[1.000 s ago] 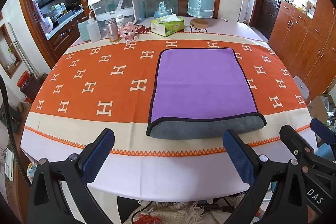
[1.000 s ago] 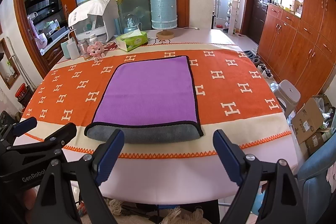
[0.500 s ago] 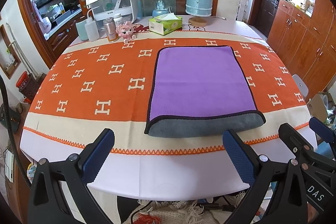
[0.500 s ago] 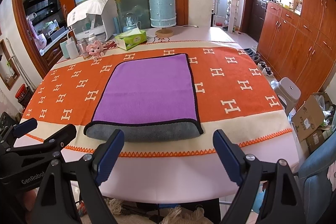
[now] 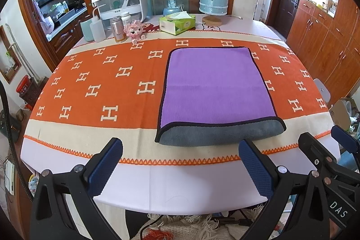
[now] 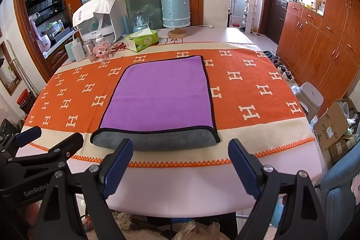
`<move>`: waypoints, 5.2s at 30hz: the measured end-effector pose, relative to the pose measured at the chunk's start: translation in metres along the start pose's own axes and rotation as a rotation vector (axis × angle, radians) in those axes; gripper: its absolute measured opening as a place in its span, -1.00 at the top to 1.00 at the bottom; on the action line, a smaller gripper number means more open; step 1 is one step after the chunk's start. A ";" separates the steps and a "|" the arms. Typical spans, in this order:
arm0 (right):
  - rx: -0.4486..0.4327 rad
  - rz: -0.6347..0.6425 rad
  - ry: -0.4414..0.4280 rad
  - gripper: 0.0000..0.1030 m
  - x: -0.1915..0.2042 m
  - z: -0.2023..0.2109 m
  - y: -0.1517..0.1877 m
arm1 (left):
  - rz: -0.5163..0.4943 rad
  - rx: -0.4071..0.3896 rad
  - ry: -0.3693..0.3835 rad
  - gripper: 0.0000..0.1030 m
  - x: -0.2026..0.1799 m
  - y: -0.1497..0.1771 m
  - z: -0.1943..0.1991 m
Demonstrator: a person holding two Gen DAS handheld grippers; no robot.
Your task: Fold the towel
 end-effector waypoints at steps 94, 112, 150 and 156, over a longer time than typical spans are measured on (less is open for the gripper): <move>0.238 0.224 -0.209 -0.10 -0.052 -0.150 -0.013 | -0.258 0.179 0.346 -0.60 0.028 -0.022 -0.152; 0.325 0.300 -0.366 0.54 -0.037 -0.167 -0.017 | -0.393 0.229 0.432 -0.19 0.006 -0.020 -0.150; 0.242 0.314 -0.237 0.92 -0.040 -0.149 -0.027 | -0.366 0.279 0.259 0.90 0.017 -0.021 -0.157; 0.197 0.297 -0.210 0.92 -0.039 -0.141 -0.043 | -0.338 0.218 0.209 0.92 0.019 -0.046 -0.144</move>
Point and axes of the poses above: each gripper's, at about its wrist camera, not at the fingertips, and z roughly against the way its jaws point, x to its left, y to its underside, the point moved 10 cm from there along -z, roughly the way its jaws point, and after that the axes turned 11 degrees about x, right-handed, at the moved point
